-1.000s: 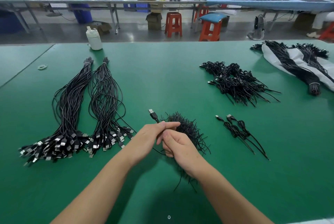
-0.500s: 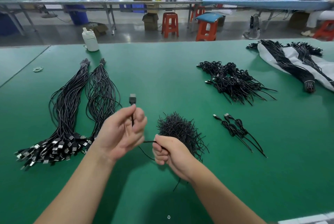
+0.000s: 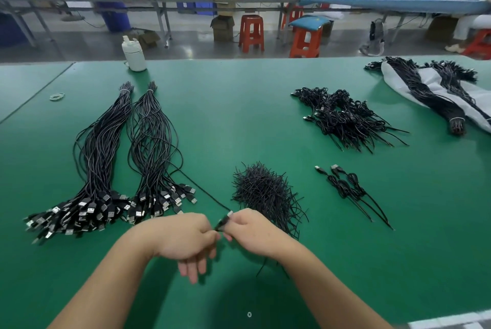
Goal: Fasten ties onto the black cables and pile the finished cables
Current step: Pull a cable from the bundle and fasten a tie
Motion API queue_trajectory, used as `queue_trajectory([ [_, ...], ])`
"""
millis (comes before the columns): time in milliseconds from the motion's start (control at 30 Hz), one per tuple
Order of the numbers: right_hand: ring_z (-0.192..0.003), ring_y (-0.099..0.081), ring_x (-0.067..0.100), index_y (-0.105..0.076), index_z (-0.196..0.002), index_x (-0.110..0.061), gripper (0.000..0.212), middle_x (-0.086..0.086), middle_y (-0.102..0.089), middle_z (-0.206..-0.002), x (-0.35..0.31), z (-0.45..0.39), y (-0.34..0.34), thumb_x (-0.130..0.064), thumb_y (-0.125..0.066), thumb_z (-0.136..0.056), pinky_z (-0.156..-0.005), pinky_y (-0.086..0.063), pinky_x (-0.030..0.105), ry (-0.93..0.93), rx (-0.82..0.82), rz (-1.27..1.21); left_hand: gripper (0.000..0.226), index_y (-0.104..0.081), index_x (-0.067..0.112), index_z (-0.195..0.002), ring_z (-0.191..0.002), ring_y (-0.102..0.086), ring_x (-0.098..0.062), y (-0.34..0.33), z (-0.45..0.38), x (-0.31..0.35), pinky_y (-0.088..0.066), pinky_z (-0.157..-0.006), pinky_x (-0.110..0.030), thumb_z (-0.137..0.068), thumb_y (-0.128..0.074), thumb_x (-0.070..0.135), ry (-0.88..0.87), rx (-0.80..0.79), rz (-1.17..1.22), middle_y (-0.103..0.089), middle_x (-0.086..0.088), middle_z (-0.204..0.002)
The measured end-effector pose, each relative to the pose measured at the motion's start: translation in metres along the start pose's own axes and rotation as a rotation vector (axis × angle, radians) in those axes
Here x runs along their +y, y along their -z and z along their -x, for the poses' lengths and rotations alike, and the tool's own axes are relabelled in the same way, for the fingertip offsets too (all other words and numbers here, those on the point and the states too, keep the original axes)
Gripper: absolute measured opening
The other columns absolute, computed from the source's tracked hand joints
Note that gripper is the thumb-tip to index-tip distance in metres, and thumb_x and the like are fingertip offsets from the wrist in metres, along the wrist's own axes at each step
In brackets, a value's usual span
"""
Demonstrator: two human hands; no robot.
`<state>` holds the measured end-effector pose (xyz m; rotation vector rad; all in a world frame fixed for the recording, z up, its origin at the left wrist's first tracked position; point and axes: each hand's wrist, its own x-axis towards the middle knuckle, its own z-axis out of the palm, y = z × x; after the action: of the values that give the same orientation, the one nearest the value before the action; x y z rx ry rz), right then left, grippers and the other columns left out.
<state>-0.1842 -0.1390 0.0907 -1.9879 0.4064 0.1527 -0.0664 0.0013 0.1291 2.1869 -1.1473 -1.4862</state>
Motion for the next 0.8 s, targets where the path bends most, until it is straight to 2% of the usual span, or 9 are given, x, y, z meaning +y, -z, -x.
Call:
queue_trajectory([
  [100,-0.049,-0.029,0.015,-0.05,-0.059,-0.025,0.039,-0.002,-0.038,-0.055,0.006,0.001,0.008,-0.035,-0.048,-0.097,-0.049,-0.023,0.029,0.028,0.039,-0.164,0.044,-0.066,0.004,-0.095,-0.07,-0.073,-0.012,0.007,-0.008,-0.016,-0.058,-0.074,-0.025,-0.106,-0.035,0.033,0.009,0.308,-0.144,-0.077,-0.004,-0.085],
  [200,-0.05,-0.025,0.011,-0.048,-0.063,-0.027,0.039,-0.007,-0.035,-0.055,0.007,0.001,0.004,-0.033,-0.045,-0.102,-0.049,-0.02,0.028,0.08,0.047,-0.343,0.032,-0.069,0.019,-0.105,-0.096,-0.072,-0.006,0.004,-0.021,-0.021,-0.051,-0.101,-0.036,-0.106,-0.039,0.032,-0.151,0.575,0.206,-0.076,0.002,-0.103],
  [267,-0.051,-0.024,0.011,-0.047,-0.067,-0.026,0.039,-0.007,-0.033,-0.056,0.003,-0.001,-0.004,-0.03,-0.042,-0.106,-0.05,-0.018,0.029,0.113,0.051,-0.417,0.032,-0.064,0.022,-0.121,-0.107,-0.068,-0.005,-0.003,-0.031,-0.015,-0.046,-0.108,-0.036,-0.107,-0.037,0.029,-0.255,0.677,0.367,-0.073,0.004,-0.113],
  [433,-0.052,-0.015,0.011,-0.045,-0.07,-0.02,0.041,-0.003,-0.022,-0.057,0.002,-0.003,-0.021,-0.027,-0.035,-0.109,-0.054,-0.009,0.032,0.104,0.006,-0.582,0.049,-0.055,-0.006,-0.123,-0.109,-0.068,-0.033,-0.015,-0.041,0.013,-0.058,-0.084,-0.032,-0.107,-0.025,0.029,-0.571,0.489,1.343,-0.069,-0.024,-0.115],
  [467,-0.053,-0.014,0.012,-0.045,-0.07,-0.019,0.041,-0.002,-0.02,-0.058,0.005,-0.003,-0.024,-0.028,-0.035,-0.109,-0.056,-0.009,0.034,0.089,-0.002,-0.602,0.048,-0.057,-0.006,-0.118,-0.102,-0.071,-0.033,-0.013,-0.039,0.017,-0.059,-0.079,-0.032,-0.107,-0.026,0.029,-0.62,0.492,1.414,-0.071,-0.024,-0.109],
  [533,-0.055,-0.015,0.013,-0.046,-0.069,-0.019,0.042,-0.002,-0.021,-0.059,0.012,-0.002,-0.029,-0.033,-0.038,-0.108,-0.058,-0.01,0.035,0.071,-0.013,-0.632,0.042,-0.065,-0.001,-0.101,-0.065,-0.071,-0.02,-0.005,-0.03,0.02,-0.057,-0.057,-0.027,-0.103,-0.037,0.029,-0.672,0.521,1.473,-0.073,-0.014,-0.081],
  [600,-0.055,-0.019,0.011,-0.048,-0.066,-0.02,0.043,-0.006,-0.027,-0.058,0.016,-0.001,-0.031,-0.039,-0.045,-0.104,-0.058,-0.015,0.031,0.079,-0.017,-0.741,0.035,-0.07,0.005,-0.086,-0.034,-0.041,-0.006,0.002,-0.02,0.018,-0.036,-0.036,-0.019,-0.097,-0.047,0.03,-0.718,0.445,1.445,-0.057,-0.001,-0.055],
  [667,-0.056,-0.021,0.012,-0.05,-0.063,-0.02,0.041,-0.006,-0.029,-0.058,0.019,-0.004,-0.027,-0.039,-0.052,-0.099,-0.058,-0.02,0.028,0.075,-0.017,-0.923,0.034,-0.069,0.006,-0.081,-0.03,-0.023,-0.006,0.007,-0.011,0.01,-0.021,-0.037,-0.017,-0.098,-0.05,0.028,-0.751,0.272,1.247,-0.044,0.003,-0.046],
  [800,-0.055,-0.022,0.013,-0.053,-0.062,-0.018,0.037,-0.001,-0.025,-0.06,0.021,-0.01,-0.009,-0.036,-0.052,-0.094,-0.056,-0.023,0.027,0.015,0.024,-1.1,0.043,-0.073,0.007,-0.092,-0.036,-0.031,-0.012,0.014,0.001,-0.007,-0.026,-0.042,-0.024,-0.102,-0.045,0.039,-0.57,0.031,0.376,-0.061,-0.001,-0.053],
])
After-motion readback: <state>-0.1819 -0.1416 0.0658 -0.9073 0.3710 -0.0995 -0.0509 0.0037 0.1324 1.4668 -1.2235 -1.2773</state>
